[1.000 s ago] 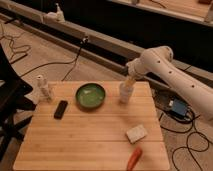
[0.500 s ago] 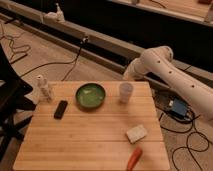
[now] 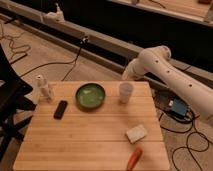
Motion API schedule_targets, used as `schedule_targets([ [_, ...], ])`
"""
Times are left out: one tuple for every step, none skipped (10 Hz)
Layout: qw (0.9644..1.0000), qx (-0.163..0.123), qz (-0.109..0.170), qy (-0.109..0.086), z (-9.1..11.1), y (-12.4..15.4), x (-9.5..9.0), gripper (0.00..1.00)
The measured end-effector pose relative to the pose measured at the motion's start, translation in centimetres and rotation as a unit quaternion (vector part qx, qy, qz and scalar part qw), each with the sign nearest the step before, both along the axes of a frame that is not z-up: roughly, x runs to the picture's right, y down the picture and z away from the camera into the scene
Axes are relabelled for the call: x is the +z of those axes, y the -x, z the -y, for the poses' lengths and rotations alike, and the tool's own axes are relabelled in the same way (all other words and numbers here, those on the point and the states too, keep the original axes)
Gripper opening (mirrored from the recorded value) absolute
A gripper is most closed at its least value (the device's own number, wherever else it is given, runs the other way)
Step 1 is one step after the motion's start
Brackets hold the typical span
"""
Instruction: Knock the bottle over
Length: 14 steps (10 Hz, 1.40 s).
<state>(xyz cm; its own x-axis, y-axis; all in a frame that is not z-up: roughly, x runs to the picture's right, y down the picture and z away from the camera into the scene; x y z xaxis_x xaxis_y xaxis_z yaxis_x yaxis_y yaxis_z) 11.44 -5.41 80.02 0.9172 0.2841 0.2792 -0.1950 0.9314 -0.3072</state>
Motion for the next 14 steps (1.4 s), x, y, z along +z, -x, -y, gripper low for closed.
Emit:
schedule_targets([
  [0.9997,-0.006,0.017,0.018,-1.3,1.7,0.2,0.0],
  [0.9984,-0.01,0.04,0.039,-2.7,3.7,0.3,0.0],
  [0.9959,-0.013,0.068,0.059,-3.9,6.0,0.0,0.0],
  [0.9925,-0.017,0.095,0.075,-4.9,8.4,-0.5,0.0],
  [0.9865,-0.024,0.133,0.092,-5.9,11.7,-1.6,0.0],
  [0.9825,-0.029,0.155,0.099,-6.3,13.6,-2.6,0.0],
  [0.9734,-0.04,0.198,0.108,-7.3,17.0,-4.8,0.0],
  [0.9665,-0.048,0.226,0.111,-8.1,19.4,-6.4,0.0],
  [0.9583,-0.057,0.257,0.112,-8.9,22.1,-8.2,0.0],
  [0.9519,-0.069,0.279,0.104,-9.9,24.1,-9.7,0.0],
  [0.9468,-0.083,0.297,0.093,-11.1,25.8,-10.8,0.0],
  [0.9442,-0.091,0.304,0.086,-11.8,26.5,-11.2,0.0],
  [0.9436,-0.093,0.306,0.084,-12.0,26.7,-11.4,0.0],
  [0.9437,-0.093,0.306,0.084,-12.0,26.6,-11.4,0.0],
])
